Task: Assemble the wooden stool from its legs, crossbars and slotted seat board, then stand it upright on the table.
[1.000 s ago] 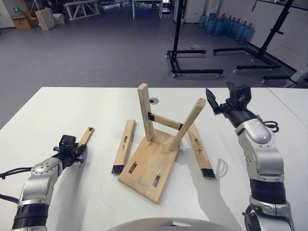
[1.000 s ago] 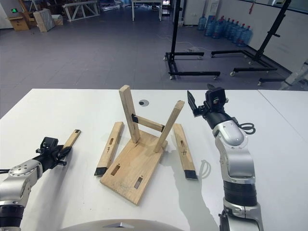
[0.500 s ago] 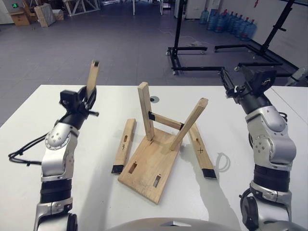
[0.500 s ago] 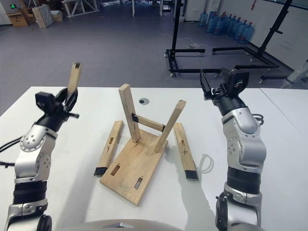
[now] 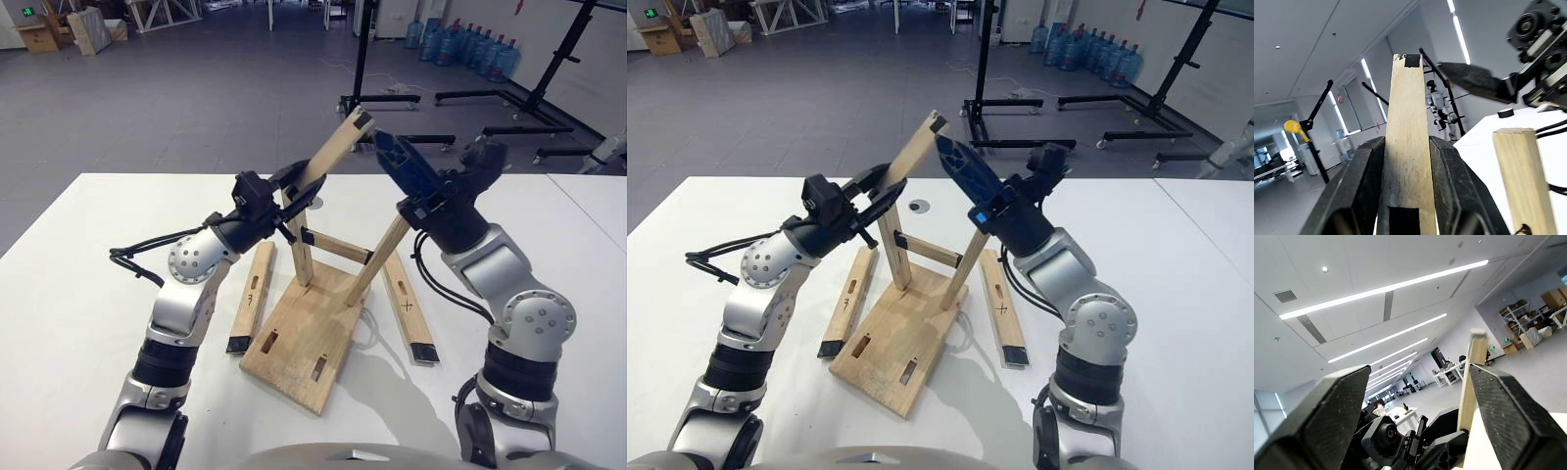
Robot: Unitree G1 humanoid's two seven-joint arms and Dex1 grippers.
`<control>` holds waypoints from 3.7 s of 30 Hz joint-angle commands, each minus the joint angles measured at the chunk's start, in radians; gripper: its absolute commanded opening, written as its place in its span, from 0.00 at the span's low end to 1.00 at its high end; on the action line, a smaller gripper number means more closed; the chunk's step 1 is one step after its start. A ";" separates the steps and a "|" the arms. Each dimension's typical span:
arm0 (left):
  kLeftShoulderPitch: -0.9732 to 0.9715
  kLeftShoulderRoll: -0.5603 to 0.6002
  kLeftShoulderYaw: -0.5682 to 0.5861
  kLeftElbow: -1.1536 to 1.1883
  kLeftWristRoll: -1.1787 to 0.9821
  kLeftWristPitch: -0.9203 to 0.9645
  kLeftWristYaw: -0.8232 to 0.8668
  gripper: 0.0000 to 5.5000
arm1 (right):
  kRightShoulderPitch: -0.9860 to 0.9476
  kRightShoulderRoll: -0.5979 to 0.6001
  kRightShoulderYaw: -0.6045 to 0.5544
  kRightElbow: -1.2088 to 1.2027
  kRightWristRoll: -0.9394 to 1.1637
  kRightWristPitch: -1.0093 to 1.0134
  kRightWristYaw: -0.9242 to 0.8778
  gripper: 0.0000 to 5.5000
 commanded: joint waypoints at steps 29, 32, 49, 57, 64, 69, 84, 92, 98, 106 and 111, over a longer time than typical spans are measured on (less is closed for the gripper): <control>0.148 0.006 -0.030 -0.062 -0.002 -0.004 -0.027 0.23 | 0.074 0.041 0.104 0.074 -0.088 -0.086 -0.063 0.49; 0.150 0.007 -0.032 -0.061 0.003 -0.008 -0.027 0.23 | 0.075 0.024 0.114 0.065 -0.065 -0.057 -0.046 0.40; 0.143 0.021 -0.028 -0.021 0.014 0.005 -0.037 0.23 | 0.051 0.033 0.089 0.075 -0.091 -0.093 -0.029 0.07; 0.161 0.015 -0.009 0.044 0.059 0.014 0.022 0.51 | 0.041 0.006 -0.022 0.000 -0.014 -0.157 -0.029 0.07; 0.269 0.012 -0.032 0.028 0.062 0.015 0.016 0.51 | 0.140 -0.198 -0.259 -0.058 0.325 -0.139 0.021 0.07; 0.366 0.032 -0.053 -0.061 -0.162 0.200 -0.113 0.51 | 0.326 -0.294 -0.300 -0.024 0.522 -0.042 0.083 0.07; 0.042 -0.013 -0.183 0.244 -0.415 0.628 -0.416 0.51 | 0.478 -0.444 -0.303 0.267 0.315 0.110 0.377 0.07; -0.136 -0.124 -0.183 0.574 -0.240 0.508 -0.405 0.51 | 0.430 -0.416 -0.277 0.298 0.212 0.095 0.388 0.07; -0.201 -0.171 -0.159 0.699 -0.179 0.451 -0.426 0.51 | 0.407 -0.416 -0.284 0.329 0.139 0.088 0.406 0.07; -0.360 -0.230 -0.099 1.115 0.059 0.137 -0.149 0.51 | 0.380 -0.369 -0.236 0.278 0.008 0.050 0.418 0.07; -0.413 -0.259 -0.036 1.230 0.090 0.036 -0.108 0.51 | 0.368 -0.345 -0.239 0.265 0.002 0.043 0.410 0.07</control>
